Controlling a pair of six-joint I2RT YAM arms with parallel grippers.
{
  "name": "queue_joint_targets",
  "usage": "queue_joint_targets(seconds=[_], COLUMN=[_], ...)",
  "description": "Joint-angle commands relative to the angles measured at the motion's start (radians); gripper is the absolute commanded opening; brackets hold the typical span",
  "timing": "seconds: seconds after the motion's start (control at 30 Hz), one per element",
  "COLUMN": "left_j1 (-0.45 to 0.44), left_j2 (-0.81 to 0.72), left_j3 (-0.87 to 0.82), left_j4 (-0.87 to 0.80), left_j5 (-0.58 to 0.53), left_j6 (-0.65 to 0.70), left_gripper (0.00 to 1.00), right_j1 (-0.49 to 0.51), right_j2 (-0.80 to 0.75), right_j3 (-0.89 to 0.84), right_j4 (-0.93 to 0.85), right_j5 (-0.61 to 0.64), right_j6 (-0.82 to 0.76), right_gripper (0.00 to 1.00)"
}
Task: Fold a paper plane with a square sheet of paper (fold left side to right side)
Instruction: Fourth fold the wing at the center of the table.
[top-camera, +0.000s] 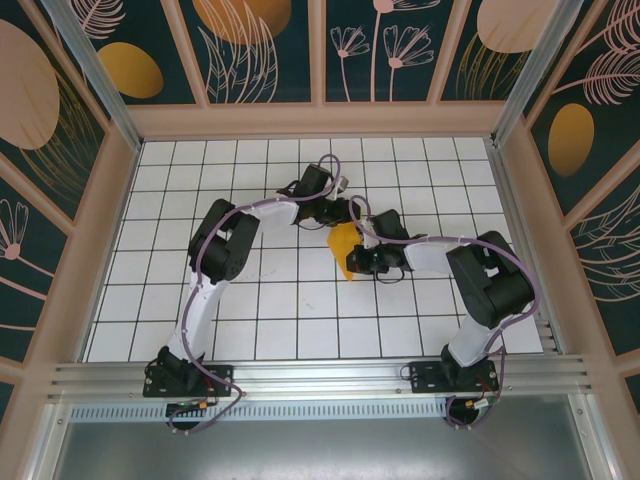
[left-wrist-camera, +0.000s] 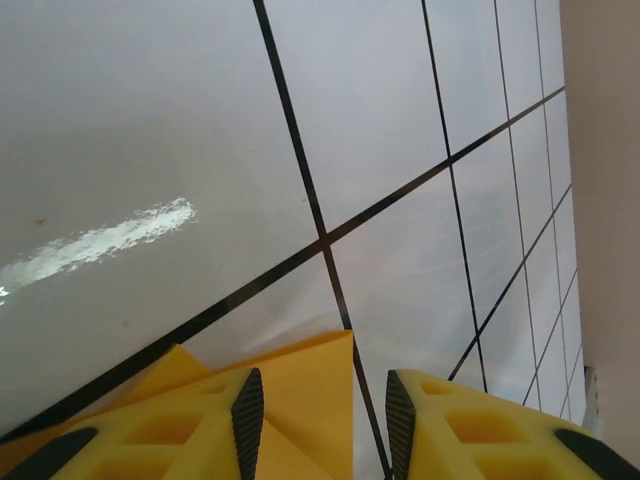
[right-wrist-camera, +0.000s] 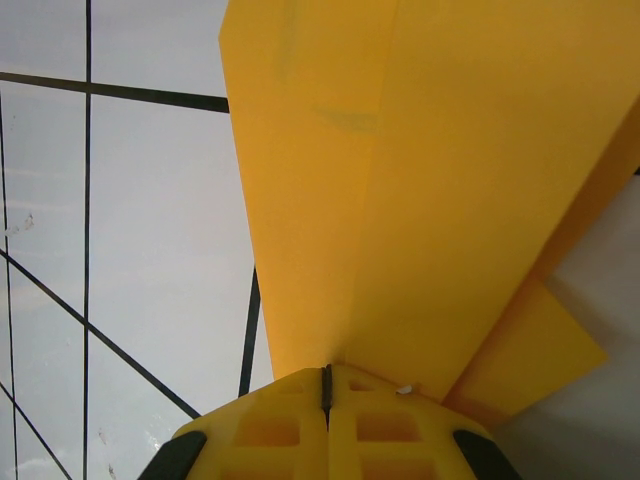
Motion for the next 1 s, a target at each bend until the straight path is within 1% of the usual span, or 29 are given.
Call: queue_joint_targets(seconds=[0.0, 0.13, 0.23, 0.33, 0.5, 0.6, 0.87, 0.97], left_j1=[0.017, 0.028, 0.035, 0.037, 0.038, 0.038, 0.062, 0.075], left_j2=[0.034, 0.057, 0.081, 0.098, 0.095, 0.100, 0.141, 0.134], left_j3=[0.031, 0.056, 0.093, 0.130, 0.149, 0.169, 0.277, 0.293], left_j4=[-0.036, -0.041, -0.080, -0.140, -0.191, -0.211, -0.238, -0.238], left_j5=[-0.046, -0.039, -0.063, -0.134, -0.252, -0.293, -0.289, -0.254], left_j6=[0.016, 0.021, 0.030, 0.051, 0.088, 0.108, 0.093, 0.096], left_gripper=[0.41, 0.41, 0.41, 0.40, 0.40, 0.40, 0.41, 0.41], right_j1=[0.000, 0.000, 0.001, 0.001, 0.003, 0.003, 0.012, 0.012], right_j2=[0.057, 0.057, 0.059, 0.057, 0.055, 0.055, 0.049, 0.045], right_j3=[-0.021, -0.022, -0.020, -0.018, -0.018, -0.018, -0.026, -0.033], right_j4=[-0.106, -0.107, -0.116, -0.127, -0.131, -0.127, -0.115, -0.099], right_j5=[0.070, 0.068, 0.074, 0.084, 0.088, 0.082, 0.059, 0.041], right_j6=[-0.023, -0.024, -0.029, -0.035, -0.037, -0.037, -0.044, -0.048], right_gripper=[0.00, 0.00, 0.00, 0.00, 0.00, 0.00, 0.00, 0.00])
